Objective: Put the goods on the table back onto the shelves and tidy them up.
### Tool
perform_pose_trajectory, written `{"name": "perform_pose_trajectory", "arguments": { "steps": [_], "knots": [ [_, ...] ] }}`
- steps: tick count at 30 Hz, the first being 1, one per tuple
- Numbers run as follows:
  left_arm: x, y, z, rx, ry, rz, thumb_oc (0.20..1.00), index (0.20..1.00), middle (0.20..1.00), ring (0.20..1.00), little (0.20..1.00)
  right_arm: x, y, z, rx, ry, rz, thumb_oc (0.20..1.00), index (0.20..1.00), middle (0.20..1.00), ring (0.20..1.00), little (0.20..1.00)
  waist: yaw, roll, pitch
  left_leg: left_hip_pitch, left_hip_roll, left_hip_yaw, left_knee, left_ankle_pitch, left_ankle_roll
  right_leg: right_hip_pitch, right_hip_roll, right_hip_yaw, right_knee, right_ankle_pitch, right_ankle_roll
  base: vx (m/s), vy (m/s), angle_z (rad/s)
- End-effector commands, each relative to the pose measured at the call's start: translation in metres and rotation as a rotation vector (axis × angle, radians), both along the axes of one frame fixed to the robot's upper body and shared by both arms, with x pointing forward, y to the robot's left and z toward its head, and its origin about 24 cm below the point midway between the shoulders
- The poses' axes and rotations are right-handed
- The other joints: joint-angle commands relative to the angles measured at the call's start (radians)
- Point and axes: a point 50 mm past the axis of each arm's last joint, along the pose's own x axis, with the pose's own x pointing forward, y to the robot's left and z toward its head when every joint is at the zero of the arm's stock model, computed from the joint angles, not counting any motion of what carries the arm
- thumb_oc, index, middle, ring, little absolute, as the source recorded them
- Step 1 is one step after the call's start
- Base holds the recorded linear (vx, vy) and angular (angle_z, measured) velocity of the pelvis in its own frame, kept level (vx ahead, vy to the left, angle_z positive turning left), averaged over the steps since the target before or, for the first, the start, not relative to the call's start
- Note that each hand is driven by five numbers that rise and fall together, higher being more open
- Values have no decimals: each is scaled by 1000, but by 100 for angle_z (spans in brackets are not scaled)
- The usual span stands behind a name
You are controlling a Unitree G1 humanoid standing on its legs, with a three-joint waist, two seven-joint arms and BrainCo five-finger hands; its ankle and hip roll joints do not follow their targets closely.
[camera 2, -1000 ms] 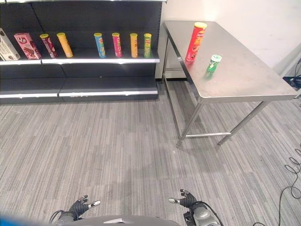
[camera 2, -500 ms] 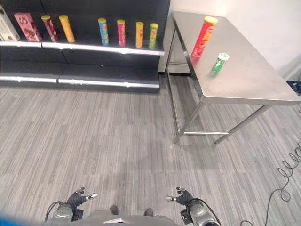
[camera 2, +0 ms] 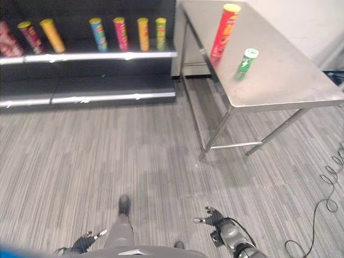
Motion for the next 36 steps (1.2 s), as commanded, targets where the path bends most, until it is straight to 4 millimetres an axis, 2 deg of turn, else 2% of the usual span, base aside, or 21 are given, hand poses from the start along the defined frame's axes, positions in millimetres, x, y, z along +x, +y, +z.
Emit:
{"name": "perform_pose_trajectory", "arguments": {
  "steps": [1, 2, 3, 4, 5, 8, 9, 11, 12, 13, 15, 18, 23, 26, 27, 28, 29, 30, 31, 33, 36],
  "knots": [
    [43, 17, 16, 55, -128, -72, 1000, 1000, 1000, 1000, 1000, 34, 5, 14, 41, -130, -16, 1000, 1000, 1000, 1000, 1000, -3, -29, 3, -50, -49, -44, 31, -5, 10, 21, -85, -31, 228, 111, 125, 361, 326, -67],
    [43, 17, 16, 55, -128, -72, 1000, 1000, 1000, 1000, 1000, 34, 5, 14, 41, -130, -16, 1000, 1000, 1000, 1000, 1000, -1, -27, 1, -52, -47, -43, 30, -4, 10, 18, -83, -29, 227, 113, 125, 300, 414, 12],
    [54, 16, 20, 57, -167, -97, 1000, 1000, 1000, 1000, 1000, 41, 3, 19, 43, -160, -31, 1000, 1000, 1000, 1000, 1000, -27, -13, 11, -6, -104, -37, 30, -54, 59, -60, -112, 0, 418, 218, 147, 198, 303, 14],
    [54, 16, 20, 56, -167, -97, 1000, 1000, 1000, 1000, 1000, 41, 3, 19, 43, -160, -31, 1000, 1000, 1000, 1000, 1000, -25, -11, 9, -8, -100, -35, 29, -53, 58, -63, -109, 2, 416, 221, 147, 373, 539, 1],
    [57, 17, 21, 64, -175, -111, 1000, 1000, 1000, 1000, 1000, 45, 0, 21, 47, -179, -52, 1000, 1000, 1000, 1000, 1000, -53, 9, 28, 56, -146, -33, 21, -99, 96, -131, -132, 5, 560, 317, 155, 284, 367, 6],
    [58, 15, 21, 62, -175, -114, 1000, 1000, 1000, 1000, 1000, 48, 1, 24, 57, -200, -59, 1000, 1000, 1000, 1000, 1000, -81, 33, 42, 114, -162, -40, 15, -140, 107, -211, -134, -11, 609, 319, 137, 332, 287, -7],
    [59, 13, 21, 55, -178, -127, 1000, 1000, 1000, 1000, 1000, 47, -1, 24, 52, -204, -53, 1000, 1000, 1000, 1000, 1000, -105, 44, 59, 159, -177, -52, 15, -177, 109, -270, -139, -67, 534, 245, 114, 415, 141, -4],
    [62, 9, 21, 45, -188, -140, 1000, 1000, 1000, 1000, 1000, 46, -4, 25, 46, -205, -56, 1000, 1000, 1000, 1000, 1000, -126, 50, 64, 183, -186, -70, 15, -198, 102, -313, -124, -111, 370, 206, 97, 448, 84, -3],
    [64, 8, 21, 42, -190, -149, 1000, 1000, 1000, 1000, 1000, 46, -5, 25, 44, -208, -59, 1000, 1000, 1000, 1000, 1000, -140, 44, 65, 201, -196, -80, 15, -213, 97, -332, -115, -116, 258, 207, 97, 257, -8, 11],
    [64, 8, 21, 42, -189, -149, 1000, 1000, 1000, 1000, 1000, 46, -5, 25, 44, -207, -59, 1000, 1000, 1000, 1000, 1000, -142, 48, 68, 207, -192, -82, 15, -218, 95, -320, -110, -122, 246, 209, 97, 307, -20, 27],
    [69, 3, 21, 49, -186, -188, 1000, 1000, 1000, 1000, 1000, 46, -7, 25, 40, -206, -67, 1000, 1000, 1000, 1000, 1000, -180, 38, 78, 266, -210, -106, 15, -270, 82, -398, -110, -146, 15, 296, 134, 524, 17, 38],
    [73, -4, 19, 36, -187, -214, 1000, 1000, 1000, 1000, 1000, 44, -10, 25, 27, -199, -69, 1000, 1000, 1000, 1000, 1000, -199, 42, 91, 322, -214, -110, 15, -317, 77, -444, -115, -169, -17, 301, 149, 411, 24, 31],
    [70, -17, 15, 13, -164, -287, 1000, 1000, 1000, 1000, 1000, 30, -24, 22, 3, -169, -115, 1000, 1000, 1000, 1000, 1000, -225, 37, 67, 386, -224, -163, 15, -377, 73, -391, -95, -164, -17, 340, 132, 393, -42, 34],
    [78, -22, 17, 5, -179, -314, 1000, 1000, 1000, 1000, 1000, 23, -41, 23, -15, -171, -203, 1000, 1000, 1000, 1000, 1000, -253, 48, 48, 381, -176, -167, 119, -336, 15, -342, -52, -159, -11, 325, 93, 382, -132, 105],
    [78, -22, 16, 5, -179, -314, 1000, 1000, 1000, 1000, 1000, 22, -42, 23, -16, -171, -203, 1000, 1000, 1000, 1000, 1000, -254, 49, 48, 379, -174, -168, 123, -339, 13, -342, -51, -161, -11, 324, 93, 240, -124, 39],
    [77, -22, 16, 3, -174, -317, 1000, 1000, 1000, 1000, 1000, 18, -45, 22, -15, -165, -224, 1000, 1000, 1000, 1000, 1000, -262, 52, 34, 365, -154, -152, 192, -315, -16, -317, -33, -171, -16, 307, 77, 222, -153, 10],
    [79, -22, 17, 4, -174, -325, 1000, 1000, 1000, 1000, 1000, 16, -48, 22, -18, -161, -241, 1000, 1000, 1000, 1000, 1000, -263, 48, 33, 320, -141, -140, 305, -269, -51, -290, -20, -187, -17, 283, 57, 372, -306, -3],
    [84, -19, 20, 15, -188, -329, 1000, 1000, 1000, 1000, 1000, 15, -51, 22, -26, -157, -260, 1000, 1000, 1000, 1000, 1000, -256, 31, 52, 207, -111, -129, 576, -167, -99, -237, -2, -199, -17, 236, 21, 233, -240, 3],
    [85, -19, 20, 16, -188, -329, 1000, 1000, 1000, 1000, 1000, 15, -51, 22, -25, -158, -260, 1000, 1000, 1000, 1000, 1000, -260, 27, 49, 202, -116, -132, 575, -163, -98, -241, -8, -201, -17, 238, 21, 222, -243, -1],
    [88, -16, 22, 25, -201, -309, 1000, 1000, 1000, 1000, 1000, 12, -54, 21, -31, -151, -289, 1000, 1000, 1000, 1000, 1000, -249, 2, 69, 134, -82, -101, 742, -100, -119, -197, -3, -202, -17, 203, -8, 177, -169, -25],
    [85, -15, 21, 16, -194, -279, 1000, 1000, 1000, 1000, 1000, 1, -52, 15, -32, -104, -308, 1000, 1000, 1000, 1000, 1000, -241, -18, 77, 70, 11, 15, 712, -105, -83, -146, 12, -190, -17, 168, -22, 279, -79, -26]
  ]
}}
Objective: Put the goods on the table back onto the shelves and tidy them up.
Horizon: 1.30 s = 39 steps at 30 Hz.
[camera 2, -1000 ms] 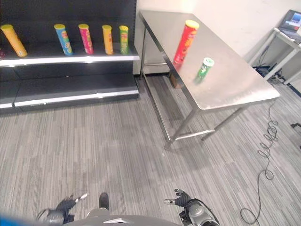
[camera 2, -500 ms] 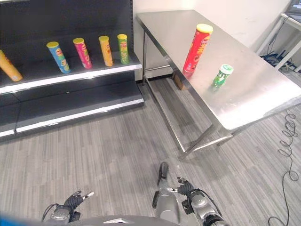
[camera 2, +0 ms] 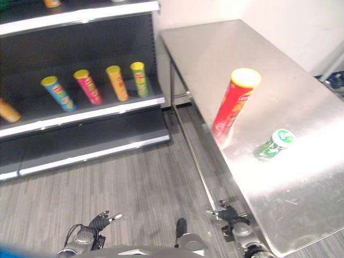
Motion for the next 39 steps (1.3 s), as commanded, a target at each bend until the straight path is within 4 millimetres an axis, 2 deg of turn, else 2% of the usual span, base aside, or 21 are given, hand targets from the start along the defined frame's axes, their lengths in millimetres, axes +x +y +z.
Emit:
{"name": "perform_pose_trajectory", "arguments": {
  "steps": [1, 2, 4, 7, 9, 11, 12, 15, 17, 20, 25, 28, 29, 30, 31, 32, 33, 36, 37, 38, 39],
  "knots": [
    [11, 21, 10, 53, -46, -16, 1000, 1000, 1000, 1000, 1000, -12, -23, 1, -45, 26, -50, 1000, 1000, 1000, 1000, 1000, 12, -21, 18, 85, 62, 177, -363, -83, 94, 11, -6, 13, 8, -45, 147, 255, 38, -22],
    [11, 21, 10, 53, -46, -16, 1000, 1000, 1000, 1000, 1000, -12, -23, 1, -45, 25, -50, 1000, 1000, 1000, 1000, 1000, 13, -24, 16, 85, 58, 181, -369, -79, 97, 8, -10, 14, 8, -44, 148, 241, 109, -29],
    [6, 21, 9, 52, -39, -3, 1000, 1000, 1000, 1000, 1000, -18, -25, 0, -55, 49, -45, 1000, 1000, 1000, 1000, 1000, 22, -18, 16, 50, 64, 167, -561, -86, 118, 22, -12, 49, 8, -63, 168, 206, 187, -63],
    [0, 21, 6, 51, -25, 9, 1000, 1000, 1000, 1000, 1000, -20, -24, -2, -61, 64, -18, 1000, 1000, 1000, 1000, 1000, 59, 18, 19, 40, 80, 40, -858, 29, 101, 56, 10, 108, 8, -105, 185, 291, 214, -86],
    [-2, 18, 4, 49, -8, -12, 1000, 1000, 1000, 1000, 1000, -24, -24, -3, -69, 80, -13, 1000, 1000, 1000, 1000, 1000, 61, 29, 16, 16, 112, 15, -945, 63, 78, 82, 14, 141, 8, -134, 191, 280, 168, -67],
    [-7, 17, 3, 46, 10, -22, 1000, 1000, 1000, 1000, 1000, -25, -26, -3, -70, 87, -12, 1000, 1000, 1000, 1000, 1000, 64, 39, 13, 27, 115, -6, -937, 70, 65, 96, 14, 170, 8, -139, 196, 255, 239, -94],
    [-9, 15, 2, 34, 15, -20, 1000, 1000, 1000, 1000, 1000, -26, -27, -3, -72, 93, -10, 1000, 1000, 1000, 1000, 1000, 64, 59, 0, 53, 100, -38, -941, 52, 66, 99, 11, 193, 8, -141, 204, 245, 374, -141],
    [-11, 13, 0, 32, 22, -29, 1000, 1000, 1000, 1000, 1000, -22, -26, -3, -71, 89, -6, 1000, 1000, 1000, 1000, 1000, 63, 64, -14, 85, 77, -19, -944, 27, 71, 98, -16, 216, 8, -130, 220, 157, 323, -102],
    [-10, 12, 1, 33, 25, -53, 1000, 1000, 1000, 1000, 1000, -24, -20, -5, -57, 112, 18, 1000, 1000, 1000, 1000, 1000, 50, 56, -34, 132, 30, 39, -940, -20, 105, 86, -78, 247, 15, -100, 250, 179, 384, -103],
    [-3, 12, 3, 37, 7, -71, 1000, 1000, 1000, 1000, 1000, -22, -17, -6, -41, 110, 11, 1000, 1000, 1000, 1000, 1000, 37, 49, -37, 169, -16, 88, -935, -59, 140, 47, -127, 275, 59, -84, 282, 61, 280, -78],
    [5, 14, 6, 49, -10, -95, 1000, 1000, 1000, 1000, 1000, -27, -21, -6, -22, 107, -60, 1000, 1000, 1000, 1000, 1000, 6, 50, -35, 199, -74, 128, -941, -96, 179, -17, -159, 304, 180, -77, 317, 44, 253, -30],
    [8, 16, 8, 45, -26, -78, 1000, 1000, 1000, 1000, 1000, -24, -45, 4, -30, 26, -240, 1000, 1000, 1000, 1000, 1000, -48, 62, 4, 254, -118, 170, -953, -125, 222, -109, -163, 325, 395, -3, 324, 42, 285, -28],
    [8, 16, 8, 45, -26, -78, 1000, 1000, 1000, 1000, 1000, -24, -45, 4, -30, 26, -240, 1000, 1000, 1000, 1000, 1000, -45, 64, 2, 251, -116, 173, -954, -123, 221, -112, -160, 326, 392, 1, 323, 28, 232, -79],
    [6, 16, 8, 43, -23, -78, 1000, 1000, 1000, 1000, 1000, -22, -64, 14, -46, -52, -334, 1000, 1000, 1000, 1000, 1000, -65, 67, 26, 287, -136, 192, -960, -140, 238, -159, -181, 291, 498, 59, 318, 26, 203, -75],
    [5, 16, 8, 42, -21, -84, 1000, 1000, 1000, 1000, 1000, -23, -74, 20, -56, -91, -370, 1000, 1000, 1000, 1000, 1000, -73, 73, 32, 292, -138, 195, -960, -144, 244, -176, -180, 266, 527, 75, 311, 30, 204, -52],
    [5, 16, 8, 41, -20, -85, 1000, 1000, 1000, 1000, 1000, -23, -74, 20, -57, -90, -371, 1000, 1000, 1000, 1000, 1000, -73, 73, 32, 292, -138, 194, -960, -145, 244, -177, -181, 265, 530, 73, 311, 57, 133, -30],
    [1, 16, 6, 35, -1, -93, 1000, 1000, 1000, 1000, 1000, -27, -94, 32, -94, -155, -433, 1000, 1000, 1000, 1000, 1000, -88, 73, 33, 309, -147, 199, -960, -163, 245, -189, -181, 236, 545, 59, 314, 68, 90, -18],
    [-2, 17, 5, 25, 5, -80, 1000, 1000, 1000, 1000, 1000, -30, -129, 58, -184, -250, -485, 1000, 1000, 1000, 1000, 1000, -93, 59, 21, 310, -157, 204, -960, -183, 234, -178, -192, 183, 388, 13, 298, 73, 20, 6],
    [-2, 17, 5, 24, 6, -82, 1000, 1000, 1000, 1000, 1000, -31, -129, 58, -185, -250, -485, 1000, 1000, 1000, 1000, 1000, -94, 62, 21, 311, -155, 202, -960, -183, 234, -173, -190, 179, 381, 15, 298, 53, -50, -10],
    [-3, 19, 6, 35, 10, -99, 1000, 1000, 1000, 1000, 1000, -31, -142, 69, -245, -270, -470, 1000, 1000, 1000, 1000, 1000, -91, 50, 21, 309, -160, 208, -960, -188, 231, -162, -196, 141, 282, 21, 291, 23, -115, -31],
    [-2, 21, 6, 19, 4, -68, 1000, 1000, 1000, 1000, 1000, -28, -156, 84, -280, -309, -472, 1000, 1000, 1000, 1000, 1000, -85, 29, 9, 312, -152, 225, -960, -187, 222, -118, -197, 136, 174, 30, 308, 33, -147, -37]
  ]
}}
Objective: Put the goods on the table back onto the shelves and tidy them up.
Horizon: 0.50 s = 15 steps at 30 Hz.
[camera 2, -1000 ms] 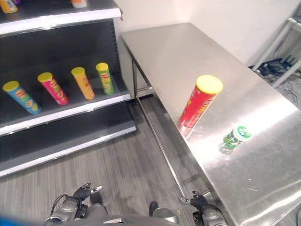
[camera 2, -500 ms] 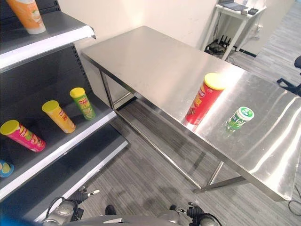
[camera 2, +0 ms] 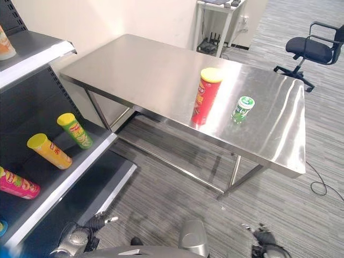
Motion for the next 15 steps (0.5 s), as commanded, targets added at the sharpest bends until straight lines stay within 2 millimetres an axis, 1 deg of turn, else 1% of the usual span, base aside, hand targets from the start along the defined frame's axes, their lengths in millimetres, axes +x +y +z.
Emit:
{"name": "perform_pose_trajectory", "arguments": {
  "steps": [1, 2, 3, 4, 5, 6, 7, 8, 9, 10, 11, 12, 13, 14, 15],
  "knots": [
    [32, 5, 11, -20, -105, 35, 1000, 1000, 1000, 1000, 1000, 23, -48, 51, -200, -136, 10, 1000, 1000, 1000, 1000, 1000, -17, 7, 0, 60, -2, -64, 16, -74, -33, 61, -23, 25, -146, 77, 26, 39, -144, -44],
    [31, 7, 12, -26, -112, 50, 1000, 1000, 1000, 1000, 1000, 24, -58, 65, -247, -170, 12, 1000, 1000, 1000, 1000, 1000, -14, 3, -12, 60, -1, -53, 16, -74, -36, 70, -22, 19, -168, 90, 27, 45, -68, -33],
    [31, 7, 12, -26, -112, 49, 1000, 1000, 1000, 1000, 1000, 24, -58, 66, -247, -170, 11, 1000, 1000, 1000, 1000, 1000, -13, 2, -15, 56, -1, -52, 16, -70, -36, 67, -22, 20, -171, 95, 26, 76, -67, -38],
    [32, 7, 13, -36, -125, 58, 1000, 1000, 1000, 1000, 1000, 26, -70, 87, -313, -224, 18, 1000, 1000, 1000, 1000, 1000, -15, -1, -22, 59, 3, -50, 16, -76, -39, 81, -18, 19, -192, 99, 30, 27, -40, -44],
    [32, 7, 13, -36, -125, 56, 1000, 1000, 1000, 1000, 1000, 25, -70, 87, -313, -223, 17, 1000, 1000, 1000, 1000, 1000, -13, -1, -25, 56, 2, -49, 16, -71, -39, 78, -18, 20, -195, 103, 28, 93, -75, -39],
    [29, 3, 12, -56, -125, 51, 1000, 1000, 1000, 1000, 1000, 28, -87, 120, -430, -282, 36, 1000, 1000, 1000, 1000, 1000, -12, -3, -39, 60, 13, -49, 16, -77, -44, 108, -12, 4, -234, 93, 31, 61, -70, -23],
    [25, 1, 10, -68, -115, 47, 1000, 1000, 1000, 1000, 1000, 33, -96, 143, -512, -305, 72, 1000, 1000, 1000, 1000, 1000, -9, -6, -47, 58, 19, -50, 16, -72, -49, 120, -10, -2, -250, 96, 29, 117, -91, -11],
    [22, -1, 9, -84, -106, 47, 1000, 1000, 1000, 1000, 1000, 50, -102, 186, -649, -367, 160, 1000, 1000, 1000, 1000, 1000, -9, -10, -54, 65, 26, -50, 16, -77, -54, 138, -5, -6, -266, 94, 30, 48, -56, -7],
    [23, -2, 9, -84, -107, 47, 1000, 1000, 1000, 1000, 1000, 50, -102, 186, -649, -367, 159, 1000, 1000, 1000, 1000, 1000, -8, -10, -56, 62, 26, -50, 16, -73, -54, 135, -6, -6, -266, 98, 28, 56, -56, -10],
    [25, -6, 9, -101, -119, 36, 1000, 1000, 1000, 1000, 1000, 68, -99, 228, -776, -455, 244, 1000, 1000, 1000, 1000, 1000, -3, -14, -61, 63, 32, -49, 16, -73, -58, 142, 0, -8, -271, 93, 27, 9, -31, -3],
    [25, -6, 9, -101, -119, 36, 1000, 1000, 1000, 1000, 1000, 68, -99, 228, -776, -455, 244, 1000, 1000, 1000, 1000, 1000, -3, -14, -62, 62, 32, -49, 16, -72, -58, 140, 0, -7, -271, 94, 27, 36, -43, -5],
    [26, -7, 10, -108, -130, 42, 1000, 1000, 1000, 1000, 1000, 83, -88, 262, -881, -551, 324, 1000, 1000, 1000, 1000, 1000, 3, -16, -63, 68, 39, -52, 16, -78, -62, 150, 3, -12, -274, 85, 28, 4, -40, -3],
    [27, -8, 10, -112, -135, 45, 1000, 1000, 1000, 1000, 1000, 90, -81, 280, -931, -604, 364, 1000, 1000, 1000, 1000, 1000, 8, -18, -68, 62, 41, -53, 16, -72, -64, 149, 5, -15, -276, 85, 26, 27, -54, -4],
    [27, -8, 10, -115, -136, 45, 1000, 1000, 1000, 1000, 1000, 97, -75, 296, -969, -654, 400, 1000, 1000, 1000, 1000, 1000, 16, -20, -72, 64, 46, -56, 16, -75, -67, 156, 7, -18, -275, 78, 26, -3, -43, 1],
    [27, -8, 10, -115, -137, 45, 1000, 1000, 1000, 1000, 1000, 97, -75, 296, -969, -655, 400, 1000, 1000, 1000, 1000, 1000, 15, -21, -74, 59, 46, -55, 16, -69, -67, 151, 6, -18, -276, 83, 24, 8, -21, 4]
  ]
}}
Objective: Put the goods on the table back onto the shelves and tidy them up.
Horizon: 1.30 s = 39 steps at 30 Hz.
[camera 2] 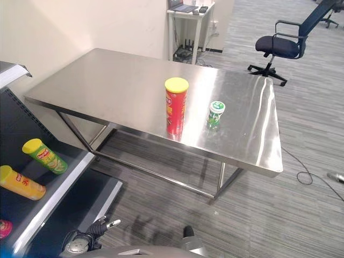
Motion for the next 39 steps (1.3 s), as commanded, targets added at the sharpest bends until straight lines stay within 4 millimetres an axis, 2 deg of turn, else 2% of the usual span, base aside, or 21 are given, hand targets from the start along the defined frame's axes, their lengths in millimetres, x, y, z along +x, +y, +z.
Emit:
{"name": "perform_pose_trajectory", "arguments": {
  "steps": [1, 2, 5, 7, 11, 15, 19, 22, 31, 37, 39],
  "knots": [
    [19, 9, 6, 14, -47, 13, 1000, 1000, 1000, 1000, 1000, 21, 5, 44, -118, -168, 61, 1000, 1000, 1000, 1000, 1000, 48, -28, 31, 25, 0, -71, 15, -60, 10, 24, -84, -4, 26, -5, 93, -6, -42, 8],
    [18, 10, 6, 13, -45, 7, 1000, 1000, 1000, 1000, 1000, 32, 12, 64, -150, -218, 120, 1000, 1000, 1000, 1000, 1000, 63, -34, 25, 23, 7, -77, 15, -57, 5, 30, -80, -12, 26, -11, 91, 10, -55, 8],
    [11, 14, 5, 17, -26, 11, 1000, 1000, 1000, 1000, 1000, 51, 30, 93, -190, -278, 237, 1000, 1000, 1000, 1000, 1000, 96, -45, 16, 13, 20, -92, 15, -47, -6, 40, -73, -31, 25, -21, 85, 5, -82, 10],
    [8, 16, 5, 19, -19, 18, 1000, 1000, 1000, 1000, 1000, 56, 34, 98, -202, -287, 257, 1000, 1000, 1000, 1000, 1000, 101, -47, 15, 10, 24, -98, 15, -44, -10, 44, -71, -39, 25, -24, 83, 7, -59, 27],
    [0, 20, 3, 31, 9, 38, 1000, 1000, 1000, 1000, 1000, 82, 59, 117, -245, -287, 384, 1000, 1000, 1000, 1000, 1000, 142, -51, 11, 3, 32, -117, 15, -32, -21, 60, -66, -64, 25, -37, 76, 10, -58, 24],
    [-5, 19, 3, 5, 5, 50, 1000, 1000, 1000, 1000, 1000, 94, 71, 118, -140, -307, 498, 1000, 1000, 1000, 1000, 1000, 166, -48, 13, -4, 37, -135, 15, -23, -26, 71, -65, -83, 25, -45, 71, -1, -41, 17],
    [-3, 16, 6, -26, -29, 45, 1000, 1000, 1000, 1000, 1000, 103, 86, 118, -117, -296, 580, 1000, 1000, 1000, 1000, 1000, 179, -39, 13, -8, 38, -145, 15, -20, -28, 75, -64, -98, 24, -47, 70, -3, -22, 22],
    [6, 10, 20, -103, -123, 15, 1000, 1000, 1000, 1000, 1000, 109, 98, 117, -137, -275, 633, 1000, 1000, 1000, 1000, 1000, 200, -23, 16, -19, 41, -160, 15, -14, -27, 81, -65, -118, 23, -49, 70, -6, -17, 10],
    [4, 5, 41, -196, -181, -78, 1000, 1000, 1000, 1000, 1000, 118, 115, 108, -131, -204, 724, 1000, 1000, 1000, 1000, 1000, 223, 8, 14, -33, 44, -178, 15, -9, -23, 86, -66, -137, 19, -57, 69, 1, -1, 10],
    [8, -3, 49, -235, -207, -114, 1000, 1000, 1000, 1000, 1000, 119, 125, 104, -116, -194, 770, 1000, 1000, 1000, 1000, 1000, 224, 13, 13, -33, 46, -180, 15, -12, -22, 86, -64, -139, 19, -60, 67, 2, 1, 3],
    [7, 0, 51, -233, -209, -114, 1000, 1000, 1000, 1000, 1000, 119, 126, 103, -113, -194, 775, 1000, 1000, 1000, 1000, 1000, 226, 14, 14, -33, 46, -181, 15, -13, -21, 86, -65, -140, 19, -60, 68, 0, 0, 0]
  ]
}}
